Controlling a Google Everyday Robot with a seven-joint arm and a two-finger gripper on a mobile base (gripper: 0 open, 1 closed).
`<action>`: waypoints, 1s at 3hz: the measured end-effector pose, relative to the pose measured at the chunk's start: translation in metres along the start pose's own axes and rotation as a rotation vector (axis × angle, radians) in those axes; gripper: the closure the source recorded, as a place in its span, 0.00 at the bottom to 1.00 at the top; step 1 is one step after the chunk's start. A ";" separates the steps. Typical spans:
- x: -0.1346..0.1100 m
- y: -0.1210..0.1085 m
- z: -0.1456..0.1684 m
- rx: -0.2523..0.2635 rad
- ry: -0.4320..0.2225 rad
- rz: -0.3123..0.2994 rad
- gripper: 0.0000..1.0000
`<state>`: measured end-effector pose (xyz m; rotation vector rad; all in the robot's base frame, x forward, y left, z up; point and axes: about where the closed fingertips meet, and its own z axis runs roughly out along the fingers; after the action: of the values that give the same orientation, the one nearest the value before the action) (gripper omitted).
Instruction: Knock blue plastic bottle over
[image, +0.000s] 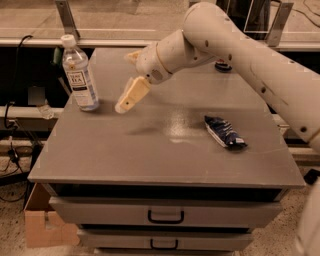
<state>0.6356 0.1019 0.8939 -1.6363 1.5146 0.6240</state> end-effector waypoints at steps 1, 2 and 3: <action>-0.022 -0.011 0.030 -0.019 -0.095 0.002 0.00; -0.050 -0.013 0.063 -0.071 -0.184 0.014 0.00; -0.074 -0.007 0.089 -0.135 -0.242 0.028 0.00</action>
Offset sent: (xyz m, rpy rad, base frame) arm 0.0190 0.1275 0.0175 0.2694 0.0890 0.1525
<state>0.6450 0.2170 0.9049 -1.5770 1.3450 0.9218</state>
